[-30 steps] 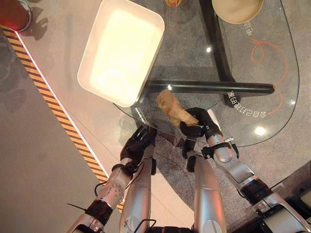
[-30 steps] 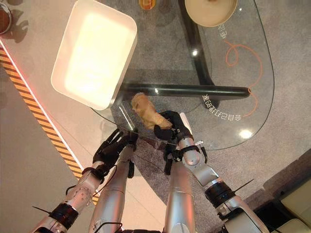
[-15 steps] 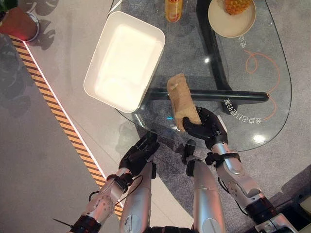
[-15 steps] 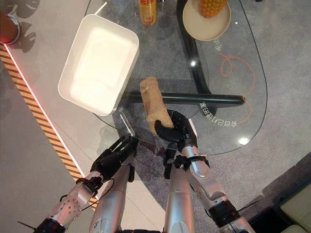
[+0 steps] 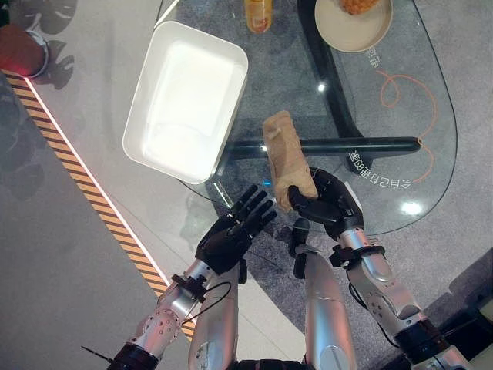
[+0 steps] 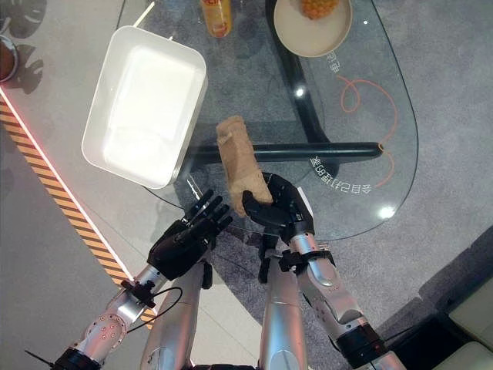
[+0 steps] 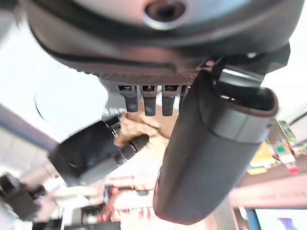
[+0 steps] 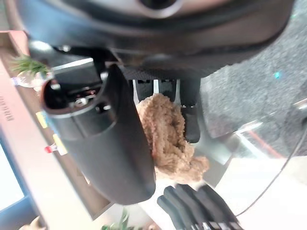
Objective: Wipe the table with a cloth and put it in the basket.
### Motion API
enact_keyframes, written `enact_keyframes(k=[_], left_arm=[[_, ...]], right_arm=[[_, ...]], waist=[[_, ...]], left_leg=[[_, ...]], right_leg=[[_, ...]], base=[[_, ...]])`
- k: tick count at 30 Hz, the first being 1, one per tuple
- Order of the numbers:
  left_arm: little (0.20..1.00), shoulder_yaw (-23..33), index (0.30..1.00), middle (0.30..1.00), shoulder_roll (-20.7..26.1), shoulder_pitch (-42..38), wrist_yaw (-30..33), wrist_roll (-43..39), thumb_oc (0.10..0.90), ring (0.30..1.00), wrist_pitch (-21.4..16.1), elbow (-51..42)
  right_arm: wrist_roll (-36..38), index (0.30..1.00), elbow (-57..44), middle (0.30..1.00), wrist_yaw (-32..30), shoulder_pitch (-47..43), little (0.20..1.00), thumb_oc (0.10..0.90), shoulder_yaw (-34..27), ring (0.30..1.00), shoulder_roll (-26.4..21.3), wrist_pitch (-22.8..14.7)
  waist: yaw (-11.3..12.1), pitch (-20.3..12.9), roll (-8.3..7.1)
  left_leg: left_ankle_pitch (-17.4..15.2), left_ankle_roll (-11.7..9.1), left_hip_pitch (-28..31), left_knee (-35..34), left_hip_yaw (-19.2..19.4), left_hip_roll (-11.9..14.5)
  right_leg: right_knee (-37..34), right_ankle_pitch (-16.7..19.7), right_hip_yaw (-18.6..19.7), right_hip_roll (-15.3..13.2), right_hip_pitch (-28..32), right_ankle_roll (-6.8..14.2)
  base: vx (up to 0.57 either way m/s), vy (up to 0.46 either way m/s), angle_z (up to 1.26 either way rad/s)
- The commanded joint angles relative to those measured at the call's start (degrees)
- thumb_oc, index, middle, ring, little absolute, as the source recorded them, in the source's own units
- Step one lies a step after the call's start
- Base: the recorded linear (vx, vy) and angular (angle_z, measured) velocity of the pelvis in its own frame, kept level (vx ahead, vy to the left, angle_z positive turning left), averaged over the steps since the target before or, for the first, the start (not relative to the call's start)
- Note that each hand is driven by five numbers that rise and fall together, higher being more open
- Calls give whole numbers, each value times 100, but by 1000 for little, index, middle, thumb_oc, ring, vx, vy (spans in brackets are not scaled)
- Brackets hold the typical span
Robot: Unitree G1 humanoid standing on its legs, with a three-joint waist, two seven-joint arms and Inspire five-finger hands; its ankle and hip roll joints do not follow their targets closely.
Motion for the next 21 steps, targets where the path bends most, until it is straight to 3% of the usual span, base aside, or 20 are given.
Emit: enact_keyframes(k=[1, 9, 13, 21], left_arm=[[900, 120, 900, 900, 16, 181, -537, -306, 800, 900, -229, -875], [900, 447, 900, 900, 62, 127, -491, -479, 800, 900, -382, -1106], [900, 556, 900, 900, 82, 77, -291, -276, 800, 900, -305, -1037], [900, 666, 900, 900, -9, -57, 3, -67, 800, 900, -128, -765]], right_arm=[[154, 300, -1293, 300, 553, -327, 200, 100, -48, 300, -75, -788], [218, 300, -1669, 300, 818, -135, 200, 100, -318, 300, -170, -1033], [915, 300, -1810, 300, 1521, -120, 200, 100, -423, 300, -136, -1195], [924, 300, -1861, 300, 1713, -186, 200, 100, -435, 300, -29, -1170]], waist=[[-32, -142, -127], [-79, -142, -241], [-101, -142, -278], [-148, -142, -271]], left_leg=[[-1002, 232, -1, 1014, 562, -214], [-1010, 227, 27, 997, 600, -178], [-1024, 216, 21, 1018, 606, -176], [-1017, 187, -48, 1068, 622, -168]], right_leg=[[-991, 795, -232, 382, 256, 62], [-1005, 800, -154, 435, 276, 74], [-1009, 796, -144, 450, 280, 81], [-995, 800, -99, 472, 211, 77]], base=[[0, 0, 0], [0, 0, 0], [3, -20, -4], [-6, -1, -5]])
